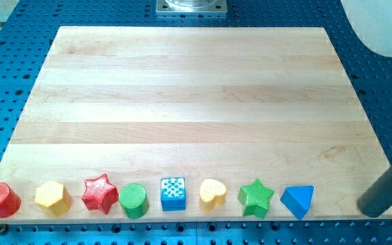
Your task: Push the green star into the yellow heart
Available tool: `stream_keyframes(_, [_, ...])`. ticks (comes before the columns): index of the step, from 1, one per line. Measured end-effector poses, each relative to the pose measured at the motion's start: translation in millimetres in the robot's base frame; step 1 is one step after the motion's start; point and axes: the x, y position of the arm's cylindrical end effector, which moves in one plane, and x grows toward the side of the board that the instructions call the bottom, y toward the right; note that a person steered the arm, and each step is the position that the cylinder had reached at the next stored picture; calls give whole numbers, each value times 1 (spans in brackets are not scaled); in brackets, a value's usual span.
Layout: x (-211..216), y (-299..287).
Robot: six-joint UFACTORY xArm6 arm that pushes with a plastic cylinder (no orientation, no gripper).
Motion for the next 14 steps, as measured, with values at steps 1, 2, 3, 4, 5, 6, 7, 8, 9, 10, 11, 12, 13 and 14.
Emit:
stream_keyframes(1, [0,0])
stream_keyframes(2, [1,-11])
stream_keyframes(3, [1,-17])
stream_keyframes(4, [0,-17])
stream_keyframes(5, [0,-17])
stream_keyframes(6, [0,-18])
stream_keyframes(7, [-41,-18])
stream_keyframes(8, [-89,-20])
stream_keyframes(9, [-120,-64])
stream_keyframes(10, [-127,-138])
stream_keyframes(11, [-124,-222])
stream_keyframes(12, [-140,-311])
stream_keyframes(13, [-117,-424])
stream_keyframes(14, [-114,-478])
